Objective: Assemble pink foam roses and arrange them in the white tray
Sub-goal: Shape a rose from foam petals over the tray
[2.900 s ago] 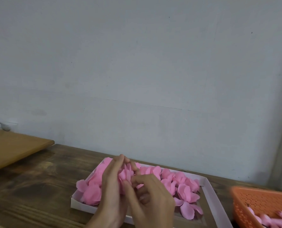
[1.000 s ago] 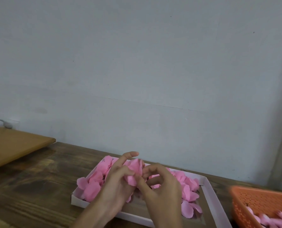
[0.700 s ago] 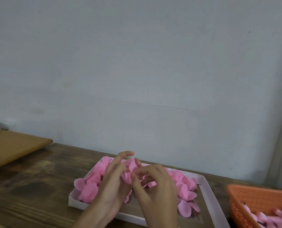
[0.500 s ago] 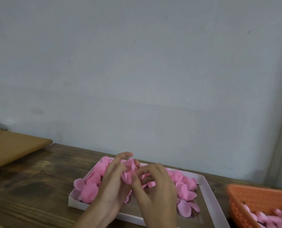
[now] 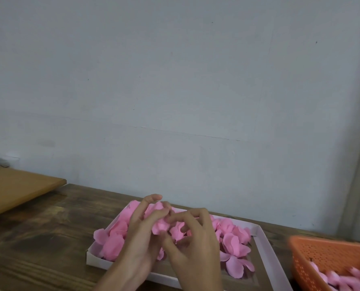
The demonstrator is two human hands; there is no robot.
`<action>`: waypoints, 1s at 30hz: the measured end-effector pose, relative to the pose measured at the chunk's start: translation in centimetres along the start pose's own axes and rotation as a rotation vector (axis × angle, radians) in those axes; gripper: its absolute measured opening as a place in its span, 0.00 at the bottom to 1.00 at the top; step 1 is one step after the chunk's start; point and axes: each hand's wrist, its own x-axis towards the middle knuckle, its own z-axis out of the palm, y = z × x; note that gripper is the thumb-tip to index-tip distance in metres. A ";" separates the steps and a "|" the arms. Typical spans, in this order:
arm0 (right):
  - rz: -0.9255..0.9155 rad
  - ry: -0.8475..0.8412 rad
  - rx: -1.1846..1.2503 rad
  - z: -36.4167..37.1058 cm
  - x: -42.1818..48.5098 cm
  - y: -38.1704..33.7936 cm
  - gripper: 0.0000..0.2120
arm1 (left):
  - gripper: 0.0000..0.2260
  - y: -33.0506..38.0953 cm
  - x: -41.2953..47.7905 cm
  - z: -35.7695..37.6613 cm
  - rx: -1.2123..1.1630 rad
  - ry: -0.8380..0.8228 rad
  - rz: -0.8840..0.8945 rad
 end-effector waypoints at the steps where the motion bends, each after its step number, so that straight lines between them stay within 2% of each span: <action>1: 0.029 0.009 0.057 0.2 -0.1 0.0 0.10 | 0.17 -0.1 0.2 -0.1 -0.035 0.015 0.004; 5: 0.124 0.012 0.201 0.8 -0.4 0.0 0.20 | 0.19 -0.5 0.3 0.0 -0.071 0.058 -0.024; 7: 0.152 0.001 0.236 0.9 -0.6 0.1 0.20 | 0.22 -0.8 0.2 0.1 -0.082 0.066 -0.038; 11: 0.230 -0.036 0.299 0.9 -0.7 0.5 0.21 | 0.20 -0.9 0.0 0.5 -0.078 0.035 -0.055; 13: 0.272 -0.053 0.350 0.8 -0.8 0.5 0.20 | 0.23 -0.9 -0.1 0.5 -0.063 0.011 -0.068; 15: 0.309 -0.035 0.426 0.7 -0.7 0.2 0.19 | 0.30 -0.7 -0.4 0.5 -0.059 -0.024 -0.076; 19: 0.401 0.002 0.670 0.1 -0.2 -0.1 0.12 | 0.51 0.2 -0.6 0.5 -0.038 -0.175 -0.075; 22: 0.428 -0.044 0.764 -0.1 0.1 0.1 0.13 | 0.57 0.6 -0.6 0.3 0.020 -0.243 -0.090; 24: 0.437 -0.062 0.832 0.1 0.2 0.2 0.13 | 0.57 0.8 -1.0 0.3 0.065 -0.301 -0.133; 27: 0.399 -0.077 0.863 0.4 0.0 0.3 0.19 | 0.49 1.1 -1.6 0.3 0.131 -0.341 -0.196; 30: 0.349 -0.102 0.841 0.6 0.0 0.5 0.15 | 0.30 1.1 -1.6 0.1 0.231 -0.313 -0.165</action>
